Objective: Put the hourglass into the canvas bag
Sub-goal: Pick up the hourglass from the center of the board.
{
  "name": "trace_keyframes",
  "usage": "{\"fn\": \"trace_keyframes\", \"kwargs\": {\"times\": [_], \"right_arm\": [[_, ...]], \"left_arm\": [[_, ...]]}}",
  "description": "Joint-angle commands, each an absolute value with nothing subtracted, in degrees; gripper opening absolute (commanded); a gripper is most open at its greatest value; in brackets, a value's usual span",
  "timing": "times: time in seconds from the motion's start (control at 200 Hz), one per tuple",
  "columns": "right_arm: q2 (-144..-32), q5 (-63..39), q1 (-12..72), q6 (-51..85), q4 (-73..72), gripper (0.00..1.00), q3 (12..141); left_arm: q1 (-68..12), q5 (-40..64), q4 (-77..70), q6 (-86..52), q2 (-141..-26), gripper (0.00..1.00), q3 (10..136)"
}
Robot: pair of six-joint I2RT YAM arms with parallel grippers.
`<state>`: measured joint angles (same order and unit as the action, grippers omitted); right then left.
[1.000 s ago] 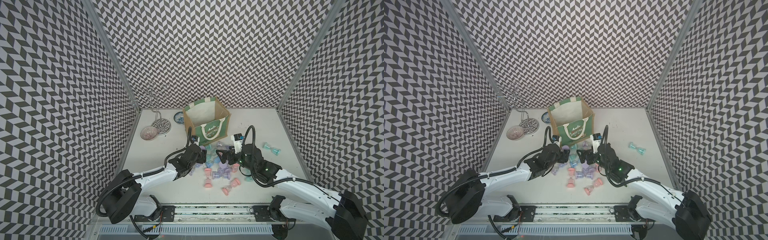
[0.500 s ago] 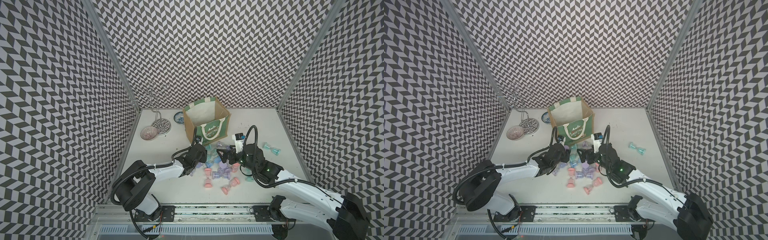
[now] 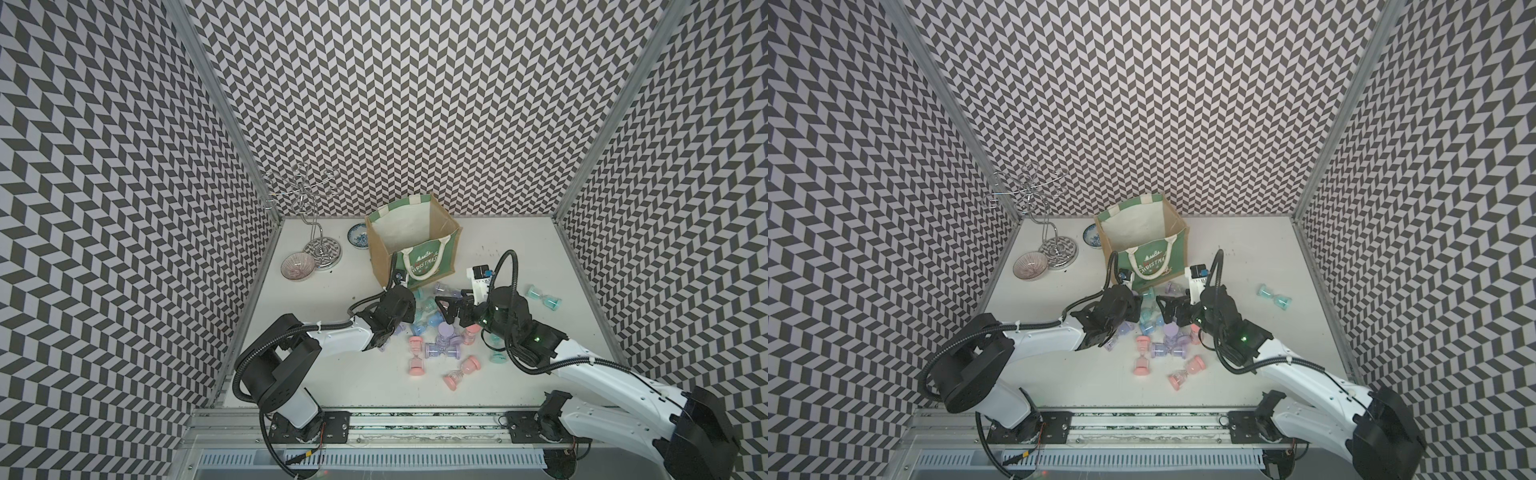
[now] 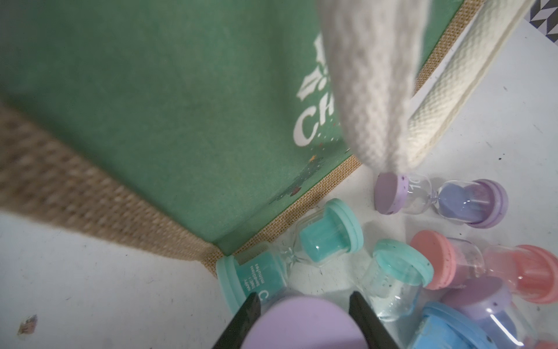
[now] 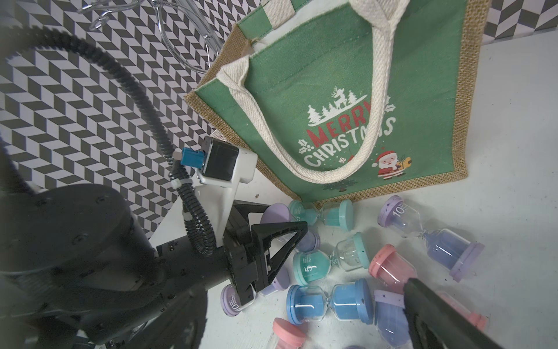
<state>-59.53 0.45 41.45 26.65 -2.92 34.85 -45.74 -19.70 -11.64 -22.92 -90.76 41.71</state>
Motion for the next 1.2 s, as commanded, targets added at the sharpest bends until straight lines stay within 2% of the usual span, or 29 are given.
{"fn": "trace_keyframes", "kwargs": {"times": [0.0,0.421,0.746,0.981,1.197], "right_arm": [[-58.37,-0.24,41.15,27.50,-6.66,0.99,34.08],[-57.62,-1.83,40.52,27.88,-5.93,0.99,34.90],[-56.21,-3.25,40.37,27.43,-3.92,0.99,37.34],[-55.29,-5.27,40.25,27.44,-1.46,0.99,41.32],[-55.02,-5.98,39.87,27.95,0.48,0.99,45.46]], "left_arm": [[-45.88,-20.40,-13.54,-23.62,-90.20,0.46,42.32],[-46.58,-23.02,-8.75,-24.49,-82.56,0.42,40.96],[-46.94,-19.85,2.11,-28.65,-70.50,0.42,40.99],[-46.93,-17.49,10.70,-28.90,-62.59,0.38,46.58],[-46.93,-13.02,16.25,-27.26,-60.20,0.38,57.20]]}}
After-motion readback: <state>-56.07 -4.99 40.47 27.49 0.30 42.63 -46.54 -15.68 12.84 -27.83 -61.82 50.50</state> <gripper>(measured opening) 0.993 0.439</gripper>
